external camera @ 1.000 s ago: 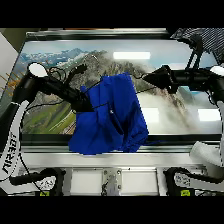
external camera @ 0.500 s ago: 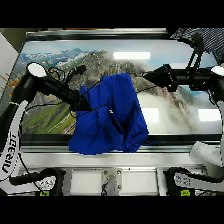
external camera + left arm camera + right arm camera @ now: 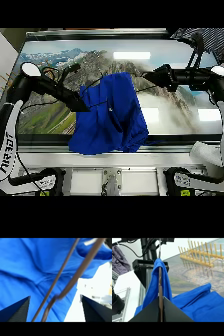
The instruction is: Fold the clothes and pants, and hang the long-sleeved shirts on hangers.
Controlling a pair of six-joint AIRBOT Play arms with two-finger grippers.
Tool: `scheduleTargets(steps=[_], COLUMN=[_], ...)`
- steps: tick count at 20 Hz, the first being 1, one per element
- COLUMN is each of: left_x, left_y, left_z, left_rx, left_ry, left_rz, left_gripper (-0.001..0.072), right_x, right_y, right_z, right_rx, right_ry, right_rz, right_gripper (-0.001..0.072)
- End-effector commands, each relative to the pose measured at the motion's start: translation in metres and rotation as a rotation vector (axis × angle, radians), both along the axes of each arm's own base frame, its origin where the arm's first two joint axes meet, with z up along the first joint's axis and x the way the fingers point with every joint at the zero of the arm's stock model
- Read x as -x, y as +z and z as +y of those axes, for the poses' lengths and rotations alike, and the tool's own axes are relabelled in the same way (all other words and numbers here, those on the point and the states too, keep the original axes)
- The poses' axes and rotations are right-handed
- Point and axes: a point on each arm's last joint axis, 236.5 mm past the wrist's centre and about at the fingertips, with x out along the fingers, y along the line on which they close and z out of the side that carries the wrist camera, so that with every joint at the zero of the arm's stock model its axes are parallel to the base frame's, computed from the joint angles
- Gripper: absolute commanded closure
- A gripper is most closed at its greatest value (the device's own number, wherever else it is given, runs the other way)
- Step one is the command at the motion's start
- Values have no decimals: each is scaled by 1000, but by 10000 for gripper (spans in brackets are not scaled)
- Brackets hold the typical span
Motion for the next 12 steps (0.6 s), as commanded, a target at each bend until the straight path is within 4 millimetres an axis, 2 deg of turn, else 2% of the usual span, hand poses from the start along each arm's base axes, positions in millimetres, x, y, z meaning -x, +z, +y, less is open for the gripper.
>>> scheduleTargets(steps=[1, 6, 9, 10, 11, 12], left_x=[-25, -58, -53, -48, -41, -35], left_y=[18, 70, 89, 86, 80, 72], left_z=[23, 68, 79, 79, 76, 68], left_rx=[-7, 3, 9, -32, -89, -137], left_ry=[153, 544, 703, 720, 723, 729], left_rz=[-86, -163, -114, -103, -90, -65], left_gripper=[26, 26, 45, 157, 228, 228], right_x=[1, -6, -18, -20, -22, -25], right_y=[-7, -4, 7, 13, 17, 23], right_z=[-1, -1, -4, -5, -6, -7], right_rx=[31, 36, 40, 40, 37, 33], right_ry=[3, -35, -120, -142, -163, -187], right_rz=[9, -5, -41, -55, -67, -79], right_gripper=[708, 709, 708, 708, 708, 708])
